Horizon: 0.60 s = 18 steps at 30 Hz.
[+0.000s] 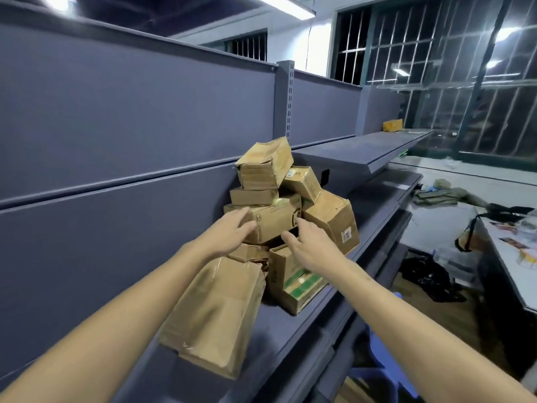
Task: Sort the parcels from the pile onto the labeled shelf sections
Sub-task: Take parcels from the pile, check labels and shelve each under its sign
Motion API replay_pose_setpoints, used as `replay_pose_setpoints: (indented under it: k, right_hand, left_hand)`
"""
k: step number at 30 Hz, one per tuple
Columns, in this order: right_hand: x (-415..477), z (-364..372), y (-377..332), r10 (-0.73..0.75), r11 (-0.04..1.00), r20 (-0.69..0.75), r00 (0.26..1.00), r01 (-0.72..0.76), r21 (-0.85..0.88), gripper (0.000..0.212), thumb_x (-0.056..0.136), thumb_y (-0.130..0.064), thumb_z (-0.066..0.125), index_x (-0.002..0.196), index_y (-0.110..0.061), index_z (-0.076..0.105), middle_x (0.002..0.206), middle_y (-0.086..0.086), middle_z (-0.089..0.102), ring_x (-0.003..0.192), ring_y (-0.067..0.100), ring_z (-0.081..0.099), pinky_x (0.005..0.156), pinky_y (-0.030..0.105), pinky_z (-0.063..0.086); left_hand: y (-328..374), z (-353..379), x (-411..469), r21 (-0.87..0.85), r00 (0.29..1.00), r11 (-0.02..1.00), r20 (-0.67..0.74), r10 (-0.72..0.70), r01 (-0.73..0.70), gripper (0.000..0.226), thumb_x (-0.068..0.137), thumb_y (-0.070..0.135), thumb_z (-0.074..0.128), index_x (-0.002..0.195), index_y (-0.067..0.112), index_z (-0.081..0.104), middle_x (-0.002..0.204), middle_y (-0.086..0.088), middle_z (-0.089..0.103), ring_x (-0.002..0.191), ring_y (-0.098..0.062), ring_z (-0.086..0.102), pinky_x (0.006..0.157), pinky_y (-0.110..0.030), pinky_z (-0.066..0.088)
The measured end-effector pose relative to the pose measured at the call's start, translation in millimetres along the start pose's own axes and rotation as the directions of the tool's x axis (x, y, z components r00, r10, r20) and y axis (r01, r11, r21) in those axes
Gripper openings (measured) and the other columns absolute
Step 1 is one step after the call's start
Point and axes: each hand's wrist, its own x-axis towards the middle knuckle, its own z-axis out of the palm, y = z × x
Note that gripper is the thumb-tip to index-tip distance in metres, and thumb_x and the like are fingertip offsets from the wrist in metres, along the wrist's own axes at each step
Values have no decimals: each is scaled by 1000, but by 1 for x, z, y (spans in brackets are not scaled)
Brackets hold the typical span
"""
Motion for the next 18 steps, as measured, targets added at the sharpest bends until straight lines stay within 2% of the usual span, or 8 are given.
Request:
replay_pose_setpoints:
  k: [2,5,9,13,18]
  right_hand:
    - [40,-1,0,-49,998,-35,998,51,46,61,96,-49,39,145,-13,33,144,11,43,132,31,40,108,44,37]
    - [103,-4,-3,-116,982,-110,987,131,138,64,96,-48,41,150,-18,23,150,10,36,138,30,33,110,42,31]
    - [164,-9,-12,-195,943,-216,957,243,225,63,98,-47,40,152,-29,14,151,12,32,139,29,31,111,42,29]
    - [196,-5,-13,-239,910,-219,946,297,291,54,99,-49,37,150,-36,23,141,15,39,129,32,42,102,39,36]
    - [213,8,-16,-224,889,-238,945,298,348,51,98,-51,39,146,-32,36,140,10,41,128,29,45,104,39,38]
  left_hand:
    - [6,-12,25,-31,998,1000,-69,2,-4,56,101,38,37,151,21,20,157,0,24,143,-17,23,112,-28,20]
    - [16,-31,73,-107,982,994,-186,-32,12,53,102,31,37,151,24,18,154,0,30,141,-16,27,99,-21,24]
    - [14,-45,131,-172,946,981,-291,-141,94,58,101,38,37,152,26,13,157,1,22,144,-18,22,104,-25,22]
    - [4,-40,162,-233,944,967,-283,-170,105,53,99,42,37,149,29,24,154,1,31,141,-17,29,109,-30,25]
    - [-5,-30,175,-318,944,944,-276,-183,90,42,102,34,36,143,25,40,147,7,42,135,-9,36,101,-21,27]
